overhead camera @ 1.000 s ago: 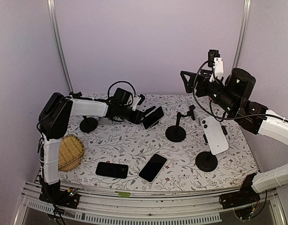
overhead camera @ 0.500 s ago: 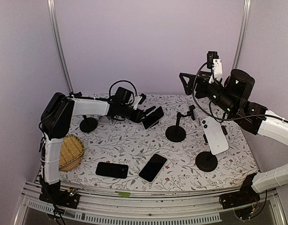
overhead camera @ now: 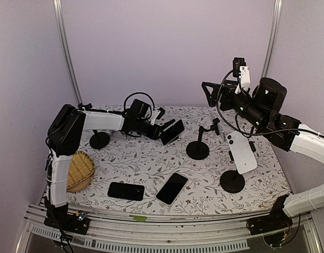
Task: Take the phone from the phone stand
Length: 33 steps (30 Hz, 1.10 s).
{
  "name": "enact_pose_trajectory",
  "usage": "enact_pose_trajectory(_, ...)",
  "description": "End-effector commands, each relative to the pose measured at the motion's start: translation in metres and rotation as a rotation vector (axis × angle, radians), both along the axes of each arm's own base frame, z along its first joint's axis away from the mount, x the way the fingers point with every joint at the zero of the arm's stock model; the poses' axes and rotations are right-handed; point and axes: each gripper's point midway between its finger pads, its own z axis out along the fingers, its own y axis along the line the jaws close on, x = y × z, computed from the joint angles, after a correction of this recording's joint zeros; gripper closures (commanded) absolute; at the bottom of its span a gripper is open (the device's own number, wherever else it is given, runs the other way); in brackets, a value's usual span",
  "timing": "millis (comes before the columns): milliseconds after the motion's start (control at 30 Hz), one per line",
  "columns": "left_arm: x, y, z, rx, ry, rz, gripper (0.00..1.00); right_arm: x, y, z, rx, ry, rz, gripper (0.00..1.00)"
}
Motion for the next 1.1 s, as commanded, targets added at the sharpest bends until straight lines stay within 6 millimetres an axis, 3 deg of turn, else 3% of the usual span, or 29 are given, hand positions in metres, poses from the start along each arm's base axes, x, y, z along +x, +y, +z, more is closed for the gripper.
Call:
enact_pose_trajectory(0,0.002,-0.004,0.001,-0.003,-0.01,-0.018,0.73,-0.002,-0.003,0.002,0.013,0.0,0.004,0.01)
enact_pose_trajectory(200,-0.001,-0.009,-0.001,0.025,-0.022,-0.014,0.89,-0.002,-0.002,0.001,0.013,0.001,0.007,0.01)
enact_pose_trajectory(533,-0.009,-0.022,0.012,0.027,-0.047,-0.014,1.0,-0.001,-0.001,0.0,0.011,0.003,0.01,0.01)
enact_pose_trajectory(800,-0.025,-0.036,0.05,-0.002,-0.094,-0.02,1.0,-0.001,0.0,0.0,0.009,0.004,0.009,0.01)
enact_pose_trajectory(1067,-0.052,-0.043,0.101,-0.059,-0.166,-0.016,1.0,0.0,-0.001,0.001,0.012,0.003,0.007,0.01)
